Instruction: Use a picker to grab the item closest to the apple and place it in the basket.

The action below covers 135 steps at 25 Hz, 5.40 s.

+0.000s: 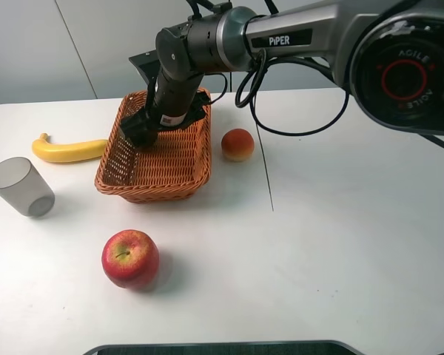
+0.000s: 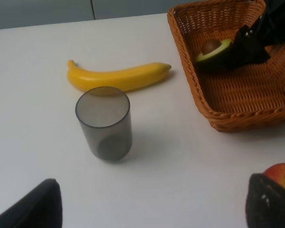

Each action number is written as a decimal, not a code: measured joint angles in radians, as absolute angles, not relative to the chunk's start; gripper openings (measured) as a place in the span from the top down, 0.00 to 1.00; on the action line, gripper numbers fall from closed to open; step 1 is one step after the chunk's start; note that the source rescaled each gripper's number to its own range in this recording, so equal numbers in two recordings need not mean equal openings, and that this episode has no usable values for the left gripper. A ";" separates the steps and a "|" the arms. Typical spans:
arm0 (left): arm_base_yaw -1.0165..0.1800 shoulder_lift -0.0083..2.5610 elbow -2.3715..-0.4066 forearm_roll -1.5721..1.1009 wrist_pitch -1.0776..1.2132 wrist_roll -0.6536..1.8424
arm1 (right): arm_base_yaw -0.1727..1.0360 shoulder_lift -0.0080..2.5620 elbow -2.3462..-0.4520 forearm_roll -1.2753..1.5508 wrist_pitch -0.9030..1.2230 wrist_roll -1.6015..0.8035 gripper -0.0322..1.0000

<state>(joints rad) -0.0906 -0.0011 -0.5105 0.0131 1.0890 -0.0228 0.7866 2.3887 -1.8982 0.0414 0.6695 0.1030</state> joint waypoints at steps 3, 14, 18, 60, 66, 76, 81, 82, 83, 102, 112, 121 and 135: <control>-0.091 -0.001 -0.511 0.013 1.089 -0.023 | 0.787 2.370 -1.898 0.041 0.685 0.103 0.01; -0.091 -0.001 -0.511 0.013 1.089 -0.023 | 0.736 2.200 -1.898 0.039 0.972 0.073 0.00; -0.091 -0.001 -0.511 0.013 1.089 -0.023 | 0.674 2.137 -1.813 0.039 1.097 0.069 0.00; -0.091 -0.001 -0.511 0.013 1.089 -0.017 | -0.025 0.571 -0.674 -0.042 1.010 0.048 0.00; -0.091 -0.001 -0.511 0.013 1.089 -0.017 | -0.025 0.406 -0.596 -0.032 1.024 0.000 0.00; -0.091 -0.001 -0.511 0.013 1.089 -0.019 | -0.025 0.181 -0.534 0.200 1.015 -0.220 0.00; -0.091 -0.001 -0.511 0.013 1.089 -0.019 | -0.025 0.058 -0.534 0.218 1.069 -0.257 0.00; -0.091 -0.001 -0.511 0.013 1.089 -0.019 | -0.025 0.031 -0.529 0.218 1.078 -0.262 0.00; -0.091 -0.001 -0.511 0.013 1.089 -0.019 | -0.025 0.015 -0.524 0.218 1.090 -0.262 0.00; -0.091 -0.001 -0.511 0.013 1.089 -0.019 | -0.025 -0.001 -0.514 0.105 1.102 -0.100 0.00; -0.091 -0.001 -0.511 0.013 1.089 -0.019 | -0.025 -0.001 -0.514 0.019 1.100 -0.008 0.00; -0.091 -0.001 -0.511 0.013 1.089 -0.019 | -0.025 -0.001 -0.514 0.009 1.098 0.013 0.00; -0.091 -0.001 -0.511 0.013 1.089 -0.019 | -0.025 -0.001 -0.514 0.009 1.096 0.015 0.00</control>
